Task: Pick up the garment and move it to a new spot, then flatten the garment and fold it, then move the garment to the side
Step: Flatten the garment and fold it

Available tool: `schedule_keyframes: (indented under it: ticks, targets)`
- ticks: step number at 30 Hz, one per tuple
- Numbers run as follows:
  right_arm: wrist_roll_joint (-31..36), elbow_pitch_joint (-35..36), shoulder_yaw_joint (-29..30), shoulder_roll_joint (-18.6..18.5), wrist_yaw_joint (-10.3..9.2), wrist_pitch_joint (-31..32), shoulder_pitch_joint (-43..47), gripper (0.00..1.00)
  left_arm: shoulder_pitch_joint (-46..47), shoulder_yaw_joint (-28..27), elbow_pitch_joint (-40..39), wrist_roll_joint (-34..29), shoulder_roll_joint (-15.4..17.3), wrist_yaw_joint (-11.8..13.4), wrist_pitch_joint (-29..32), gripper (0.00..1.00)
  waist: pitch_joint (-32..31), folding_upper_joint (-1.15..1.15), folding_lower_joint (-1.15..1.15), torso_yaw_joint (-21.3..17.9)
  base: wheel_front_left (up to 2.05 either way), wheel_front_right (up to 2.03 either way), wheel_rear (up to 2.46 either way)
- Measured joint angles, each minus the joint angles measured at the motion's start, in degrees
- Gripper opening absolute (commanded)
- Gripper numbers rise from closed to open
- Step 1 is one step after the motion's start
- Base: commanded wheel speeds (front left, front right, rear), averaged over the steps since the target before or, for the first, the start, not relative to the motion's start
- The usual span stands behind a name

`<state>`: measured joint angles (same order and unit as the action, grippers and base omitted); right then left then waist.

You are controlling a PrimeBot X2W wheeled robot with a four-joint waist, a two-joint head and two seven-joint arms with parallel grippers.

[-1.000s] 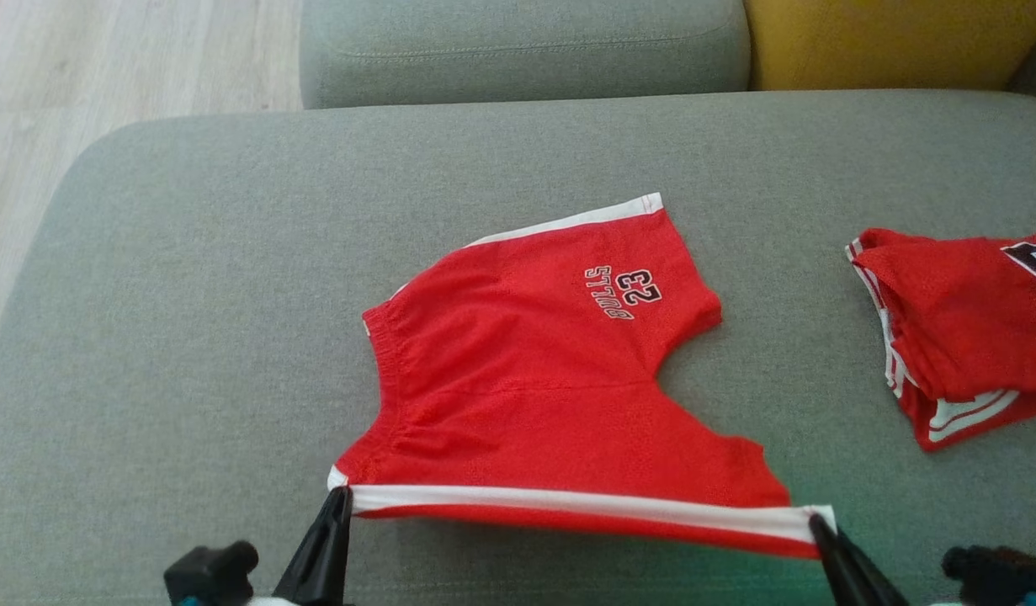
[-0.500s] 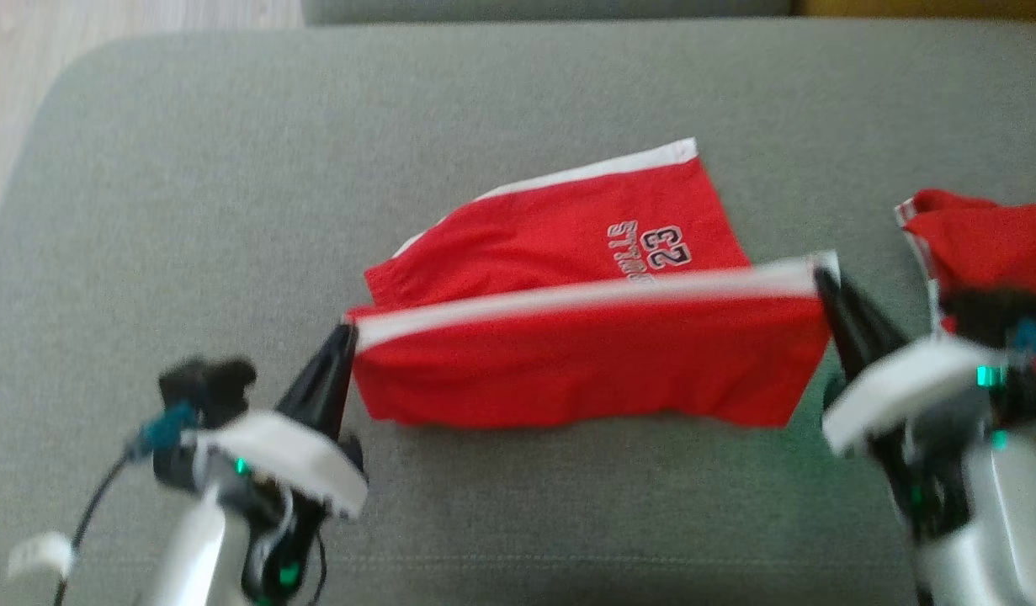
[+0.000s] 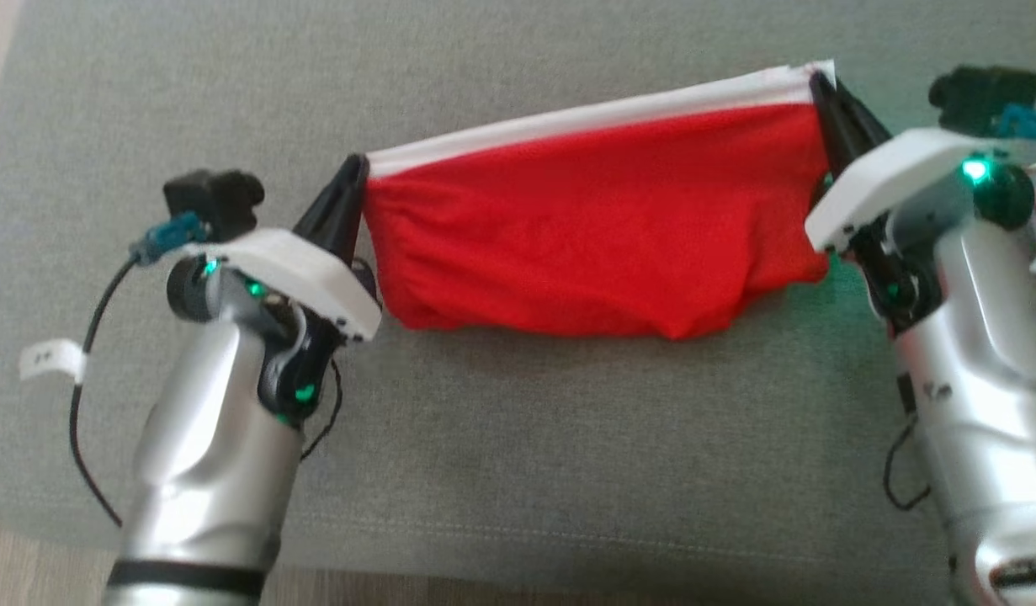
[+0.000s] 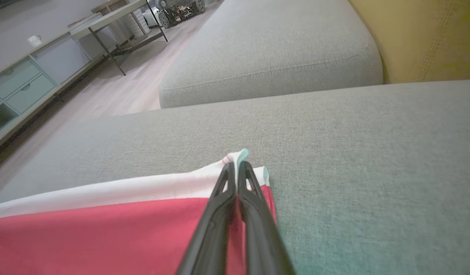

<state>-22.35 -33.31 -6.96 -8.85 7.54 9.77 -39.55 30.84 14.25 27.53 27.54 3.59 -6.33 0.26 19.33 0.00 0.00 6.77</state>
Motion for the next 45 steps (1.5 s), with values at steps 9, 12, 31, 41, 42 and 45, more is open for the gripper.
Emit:
schedule_keyframes:
  ticks: [9,12,31,41,42,45]
  targets:
    - [-2.43,-11.61,-5.77,-0.54,0.0,-8.14,-6.91,1.0,6.16,2.11,11.43,1.04,-0.74,-0.75,-5.92,1.0,2.78,0.0,0.0,0.04,0.0,0.0,0.0]
    - [-3.05,-13.18,-6.99,-0.57,0.0,-11.28,-7.02,1.0,6.2,3.14,13.15,1.03,-0.71,-0.76,-8.56,1.0,2.53,0.0,0.0,-0.31,0.0,0.0,0.0]
    - [5.28,4.15,-2.87,-0.83,0.0,-21.45,7.38,1.0,-8.65,-0.7,-8.46,-8.44,3.79,6.88,-14.56,1.0,-5.11,0.0,0.0,-3.15,0.0,0.0,0.0]
    - [10.49,24.19,5.73,3.82,0.0,-11.95,28.26,1.0,-17.6,-0.16,-13.9,-9.33,5.56,8.45,-13.65,1.0,-8.39,0.0,0.0,-4.22,0.0,0.0,0.0]
    - [10.71,25.27,6.03,4.11,0.0,-11.17,29.12,1.0,-17.78,-0.11,-14.01,-9.33,5.56,8.54,-13.49,1.0,-8.47,0.0,0.0,-4.28,0.0,0.0,0.0]
    - [11.29,27.71,6.49,4.61,0.0,-9.5,30.45,1.0,-17.88,-0.01,-14.06,-9.33,5.77,8.89,-13.12,1.0,-8.67,0.0,0.0,-4.36,0.0,0.0,0.0]
